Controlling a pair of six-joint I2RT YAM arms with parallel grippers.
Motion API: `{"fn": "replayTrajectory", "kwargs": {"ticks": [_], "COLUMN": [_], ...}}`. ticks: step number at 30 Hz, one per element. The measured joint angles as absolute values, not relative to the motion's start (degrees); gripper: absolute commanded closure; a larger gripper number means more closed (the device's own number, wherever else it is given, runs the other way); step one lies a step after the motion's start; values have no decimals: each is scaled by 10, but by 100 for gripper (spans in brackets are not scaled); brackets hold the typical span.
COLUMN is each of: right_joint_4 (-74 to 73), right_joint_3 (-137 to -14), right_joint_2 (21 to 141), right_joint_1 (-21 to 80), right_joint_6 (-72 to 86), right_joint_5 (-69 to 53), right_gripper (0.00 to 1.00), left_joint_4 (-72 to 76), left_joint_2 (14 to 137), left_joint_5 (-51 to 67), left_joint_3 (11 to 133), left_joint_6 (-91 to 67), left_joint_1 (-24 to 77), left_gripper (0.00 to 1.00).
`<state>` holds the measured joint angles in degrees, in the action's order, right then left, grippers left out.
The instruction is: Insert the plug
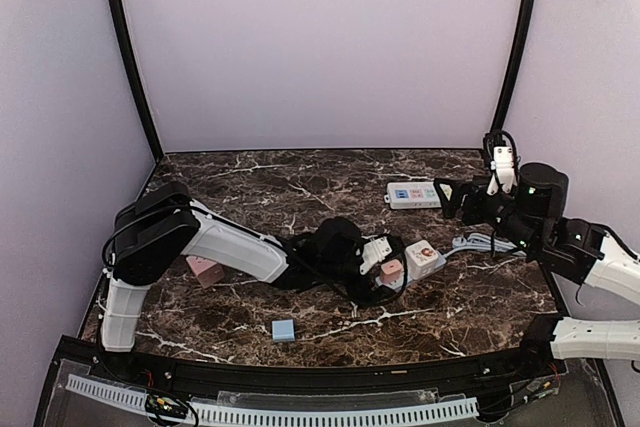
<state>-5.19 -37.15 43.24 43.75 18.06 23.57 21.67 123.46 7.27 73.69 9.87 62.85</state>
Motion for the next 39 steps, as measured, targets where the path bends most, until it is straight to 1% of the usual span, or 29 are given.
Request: {"fn": "replayTrajectory", "kwargs": {"ticks": [2,4,8,9,10,11,12,13,14,15,17,18,20,22,26,39], "right_joint_4": [-51,-51,-51,-50,-50,-49,-49,-48,-47,-47,-46,-46,-46,-43,-38,-29], "right_joint_3": [-371,-371,-370,-368,-367,-366,-365,-364,-363,-363,-361,-361,-361,-360,-359,-358], "right_joint_2": [430,427,423,421,419,418,417,417,417,417,417,418,418,419,422,440], "right_joint_1": [437,437,437,437,437,437,437,437,437,437,437,437,437,437,437,437], "right_joint_6": [181,181,181,180,180,180,180,180,180,180,180,180,180,179,178,177], "right_joint_5": [236,236,236,236,236,236,236,236,236,236,236,236,236,236,236,236], "right_gripper": [1,1,1,1,2,1,1,2,1,1,1,1,1,1,1,1], "left_joint_4": [208,199,189,186,185,183,185,184,183,184,184,185,194,210,243,305], "left_joint_2": [1245,1256,1285,1291,1296,1299,1301,1301,1301,1301,1301,1301,1301,1297,1265,1124], "left_joint_5": [74,73,67,66,65,65,65,65,65,64,63,62,60,55,32,-105], "left_joint_3": [752,769,799,804,807,808,808,809,810,810,810,809,804,792,730,509], "left_joint_6": [98,93,79,72,71,67,63,60,60,57,52,51,50,50,50,53], "left_joint_1": [628,628,628,628,628,628,628,629,630,630,629,629,629,629,630,618], "left_gripper": [2,7,23,29,33,41,46,54,60,69,78,80,88,91,93,94]}}
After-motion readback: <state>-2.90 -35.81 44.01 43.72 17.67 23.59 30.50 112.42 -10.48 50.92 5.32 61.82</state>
